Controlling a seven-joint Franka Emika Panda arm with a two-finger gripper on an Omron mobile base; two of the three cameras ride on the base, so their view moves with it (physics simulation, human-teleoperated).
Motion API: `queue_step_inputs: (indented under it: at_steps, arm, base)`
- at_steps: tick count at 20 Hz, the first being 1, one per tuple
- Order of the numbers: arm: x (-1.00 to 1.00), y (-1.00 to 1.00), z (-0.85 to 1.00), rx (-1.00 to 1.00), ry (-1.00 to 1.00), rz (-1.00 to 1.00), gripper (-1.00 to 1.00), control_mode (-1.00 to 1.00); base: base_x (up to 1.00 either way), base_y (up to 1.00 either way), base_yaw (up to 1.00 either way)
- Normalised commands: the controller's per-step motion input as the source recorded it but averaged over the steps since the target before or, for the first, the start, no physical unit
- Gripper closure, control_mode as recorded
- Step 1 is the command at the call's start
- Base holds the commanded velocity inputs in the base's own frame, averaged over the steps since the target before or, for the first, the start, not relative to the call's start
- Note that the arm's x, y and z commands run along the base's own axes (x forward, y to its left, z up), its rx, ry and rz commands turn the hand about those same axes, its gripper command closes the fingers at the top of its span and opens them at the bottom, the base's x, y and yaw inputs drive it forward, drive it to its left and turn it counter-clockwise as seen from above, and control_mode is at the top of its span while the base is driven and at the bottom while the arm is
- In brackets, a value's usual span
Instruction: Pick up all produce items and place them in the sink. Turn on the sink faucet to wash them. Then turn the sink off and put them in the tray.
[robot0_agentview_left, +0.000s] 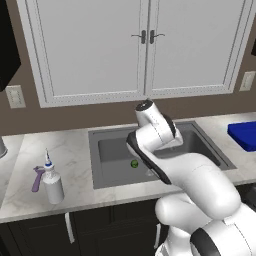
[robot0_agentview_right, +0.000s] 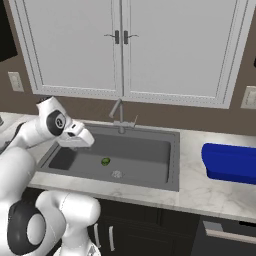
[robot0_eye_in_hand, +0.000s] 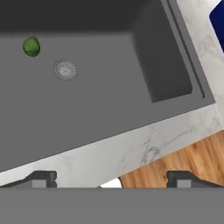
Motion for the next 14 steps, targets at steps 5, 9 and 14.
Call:
queue_step_inputs:
  at_steps: [5,9,14]
  arm:
    - [0.24,0.03,-0.29,0.06,0.00,-0.02,-1.00,-1.00]
    - [0.22,0.04,-0.28,0.04,0.00,-0.02,-1.00,-1.00]
    - [0.24,0.08,-0.28,0.02,0.00,-0.03,-1.00,-1.00]
  base:
    - [0.00,0.00,0.00]
    - [0.00,0.00,0.00]
    - [0.00,0.00,0.00]
